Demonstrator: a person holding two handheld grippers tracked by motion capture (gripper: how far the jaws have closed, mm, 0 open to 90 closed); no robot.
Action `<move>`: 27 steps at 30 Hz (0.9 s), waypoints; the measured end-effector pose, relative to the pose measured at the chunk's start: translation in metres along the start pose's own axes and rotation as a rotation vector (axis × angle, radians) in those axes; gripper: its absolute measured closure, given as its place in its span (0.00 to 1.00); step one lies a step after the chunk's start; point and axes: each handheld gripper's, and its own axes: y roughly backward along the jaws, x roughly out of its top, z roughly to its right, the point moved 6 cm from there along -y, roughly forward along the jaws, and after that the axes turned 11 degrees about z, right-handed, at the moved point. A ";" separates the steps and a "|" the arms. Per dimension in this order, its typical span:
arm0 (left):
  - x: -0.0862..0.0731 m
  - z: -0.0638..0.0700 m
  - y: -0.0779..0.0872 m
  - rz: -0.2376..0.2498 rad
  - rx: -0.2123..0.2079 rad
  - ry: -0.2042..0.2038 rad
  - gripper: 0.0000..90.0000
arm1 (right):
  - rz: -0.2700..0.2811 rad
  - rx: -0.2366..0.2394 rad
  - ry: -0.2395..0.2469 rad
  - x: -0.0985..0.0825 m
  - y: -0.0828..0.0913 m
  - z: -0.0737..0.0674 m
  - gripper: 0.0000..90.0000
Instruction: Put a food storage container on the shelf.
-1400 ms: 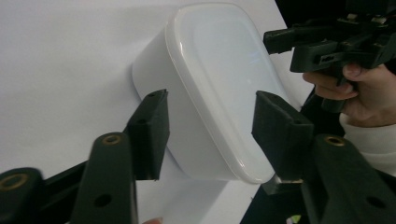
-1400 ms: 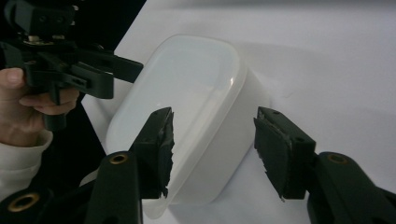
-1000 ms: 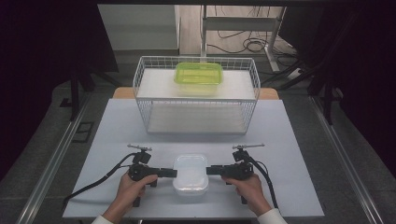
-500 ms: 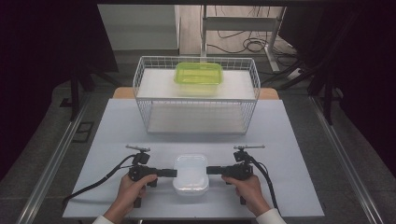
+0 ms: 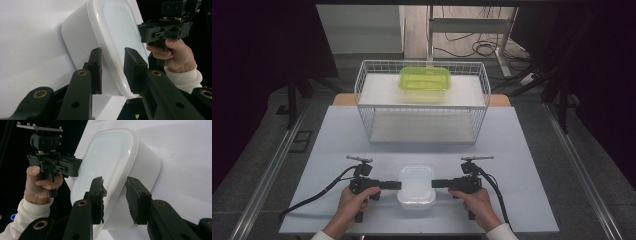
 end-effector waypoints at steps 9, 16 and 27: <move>-0.001 0.004 0.003 0.013 -0.003 0.007 0.80 | 0.014 0.009 -0.040 -0.001 0.003 -0.002 0.80; 0.000 0.008 0.007 0.031 -0.011 0.001 0.84 | 0.043 0.015 -0.019 0.000 0.005 -0.005 0.84; 0.001 0.011 0.010 0.047 -0.018 -0.018 0.90 | 0.075 0.019 0.033 0.004 0.009 -0.011 0.89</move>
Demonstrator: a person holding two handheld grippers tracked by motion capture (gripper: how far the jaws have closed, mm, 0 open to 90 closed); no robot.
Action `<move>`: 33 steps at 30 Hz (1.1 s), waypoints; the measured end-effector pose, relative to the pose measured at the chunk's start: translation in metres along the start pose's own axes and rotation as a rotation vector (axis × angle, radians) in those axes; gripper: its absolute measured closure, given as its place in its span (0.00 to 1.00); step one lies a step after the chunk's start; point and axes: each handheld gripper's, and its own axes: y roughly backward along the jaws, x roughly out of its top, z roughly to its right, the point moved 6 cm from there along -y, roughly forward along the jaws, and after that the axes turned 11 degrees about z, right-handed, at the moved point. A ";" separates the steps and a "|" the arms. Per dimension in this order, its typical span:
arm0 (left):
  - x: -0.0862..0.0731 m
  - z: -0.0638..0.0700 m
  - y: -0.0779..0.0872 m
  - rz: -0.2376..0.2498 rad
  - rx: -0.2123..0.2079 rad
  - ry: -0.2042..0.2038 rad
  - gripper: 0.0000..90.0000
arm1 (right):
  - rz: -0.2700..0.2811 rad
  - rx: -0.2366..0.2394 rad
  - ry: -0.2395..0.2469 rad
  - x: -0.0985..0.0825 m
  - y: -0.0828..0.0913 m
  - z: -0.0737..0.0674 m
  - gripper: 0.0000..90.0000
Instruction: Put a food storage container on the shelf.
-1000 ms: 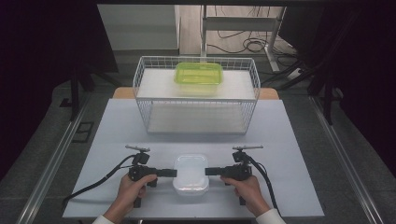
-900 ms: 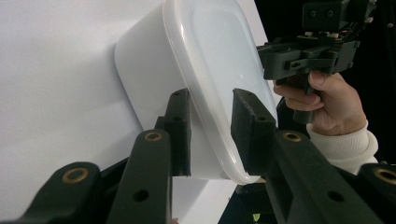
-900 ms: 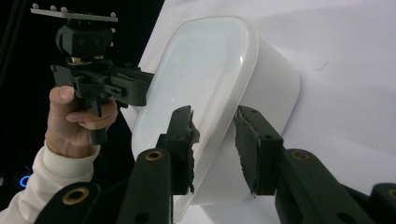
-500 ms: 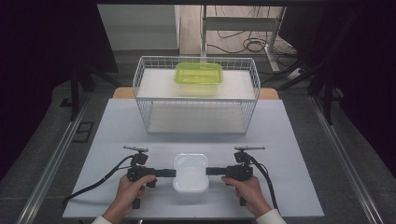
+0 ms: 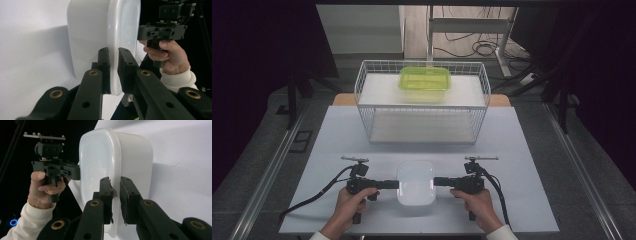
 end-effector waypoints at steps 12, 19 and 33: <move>0.004 0.006 0.004 0.020 -0.017 -0.039 0.90 | 0.011 0.002 0.068 0.004 0.003 -0.010 0.89; 0.012 0.023 0.009 0.038 -0.014 -0.112 0.90 | 0.041 0.010 0.111 0.009 0.008 -0.019 0.89; 0.044 0.061 0.014 0.079 -0.030 -0.233 0.90 | 0.115 0.029 0.212 0.039 0.028 -0.048 0.88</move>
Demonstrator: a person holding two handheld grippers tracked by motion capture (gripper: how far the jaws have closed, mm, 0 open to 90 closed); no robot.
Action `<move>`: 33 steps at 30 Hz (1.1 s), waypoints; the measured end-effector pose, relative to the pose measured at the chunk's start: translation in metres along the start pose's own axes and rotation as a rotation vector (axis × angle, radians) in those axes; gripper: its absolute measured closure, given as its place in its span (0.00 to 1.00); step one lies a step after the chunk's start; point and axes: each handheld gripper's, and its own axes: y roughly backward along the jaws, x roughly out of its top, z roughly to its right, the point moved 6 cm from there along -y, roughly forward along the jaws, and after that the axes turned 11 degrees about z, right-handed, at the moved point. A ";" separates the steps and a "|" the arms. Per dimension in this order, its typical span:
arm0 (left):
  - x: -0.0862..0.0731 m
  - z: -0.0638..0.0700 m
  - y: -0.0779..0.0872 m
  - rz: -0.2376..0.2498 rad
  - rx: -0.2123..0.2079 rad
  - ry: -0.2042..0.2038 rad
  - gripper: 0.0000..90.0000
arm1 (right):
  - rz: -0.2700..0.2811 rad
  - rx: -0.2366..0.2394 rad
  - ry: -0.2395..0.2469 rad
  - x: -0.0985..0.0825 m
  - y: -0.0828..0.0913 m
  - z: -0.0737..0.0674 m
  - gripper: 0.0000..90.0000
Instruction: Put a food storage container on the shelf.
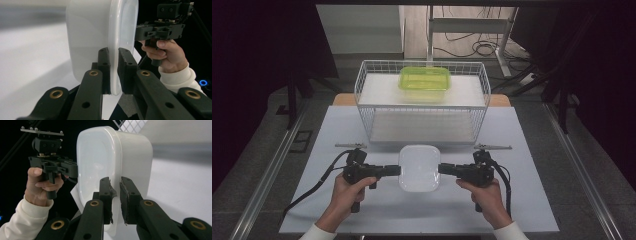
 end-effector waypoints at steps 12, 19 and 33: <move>0.042 0.020 0.001 0.043 -0.014 -0.085 0.90 | 0.056 -0.002 0.085 0.045 0.007 -0.018 0.88; 0.058 0.028 0.006 0.063 -0.019 -0.126 0.90 | 0.069 -0.007 0.130 0.064 0.008 -0.029 0.88; 0.101 0.043 0.014 0.101 -0.023 -0.186 0.90 | 0.108 -0.001 0.184 0.104 0.006 -0.049 0.88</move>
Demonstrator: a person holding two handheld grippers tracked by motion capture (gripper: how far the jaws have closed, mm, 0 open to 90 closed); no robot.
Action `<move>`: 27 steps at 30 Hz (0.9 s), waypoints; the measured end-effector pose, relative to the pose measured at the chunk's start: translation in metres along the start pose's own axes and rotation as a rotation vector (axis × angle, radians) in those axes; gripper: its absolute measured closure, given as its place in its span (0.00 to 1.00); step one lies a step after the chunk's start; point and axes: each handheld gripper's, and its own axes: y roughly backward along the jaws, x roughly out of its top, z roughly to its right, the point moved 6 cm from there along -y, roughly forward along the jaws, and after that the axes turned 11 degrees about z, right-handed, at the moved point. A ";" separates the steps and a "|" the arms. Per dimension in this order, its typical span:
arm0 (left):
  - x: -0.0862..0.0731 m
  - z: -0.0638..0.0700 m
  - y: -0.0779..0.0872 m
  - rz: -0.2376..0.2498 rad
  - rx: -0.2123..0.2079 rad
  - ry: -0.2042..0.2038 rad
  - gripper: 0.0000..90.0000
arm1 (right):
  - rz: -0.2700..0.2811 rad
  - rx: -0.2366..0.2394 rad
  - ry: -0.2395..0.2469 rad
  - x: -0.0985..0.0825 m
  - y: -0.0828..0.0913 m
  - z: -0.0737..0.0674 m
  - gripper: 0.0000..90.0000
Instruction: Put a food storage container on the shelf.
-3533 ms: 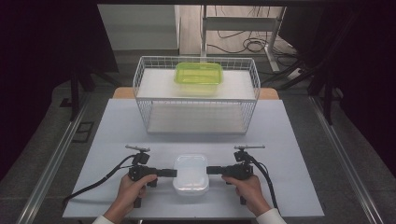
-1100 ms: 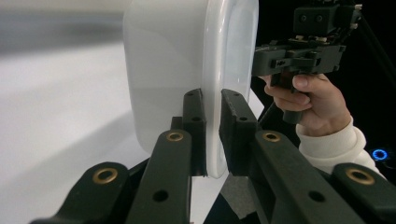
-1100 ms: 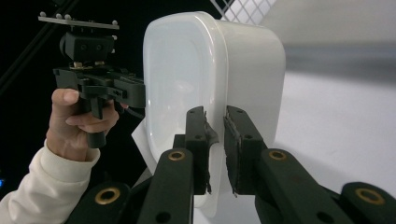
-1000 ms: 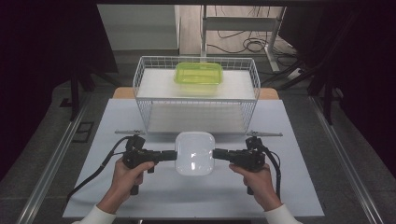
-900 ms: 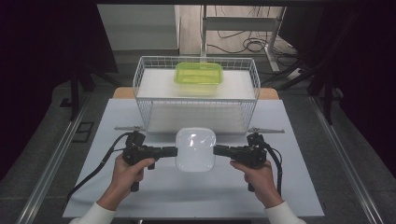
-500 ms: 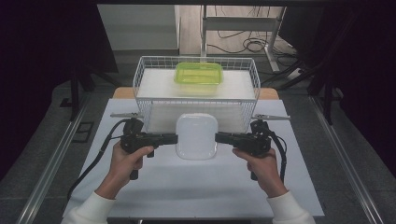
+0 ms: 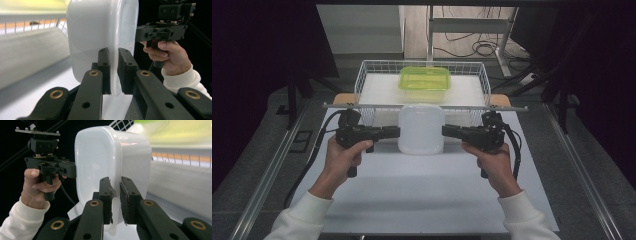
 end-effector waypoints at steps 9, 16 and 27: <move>0.025 -0.001 -0.004 0.010 0.017 -0.025 0.90 | 0.011 -0.011 0.027 0.026 -0.006 -0.001 0.88; 0.039 -0.006 -0.006 0.018 0.023 -0.036 0.90 | 0.016 -0.019 0.037 0.041 -0.012 0.001 0.88; 0.069 -0.014 -0.010 0.024 0.004 -0.025 0.90 | 0.028 -0.016 0.040 0.066 -0.021 0.004 0.88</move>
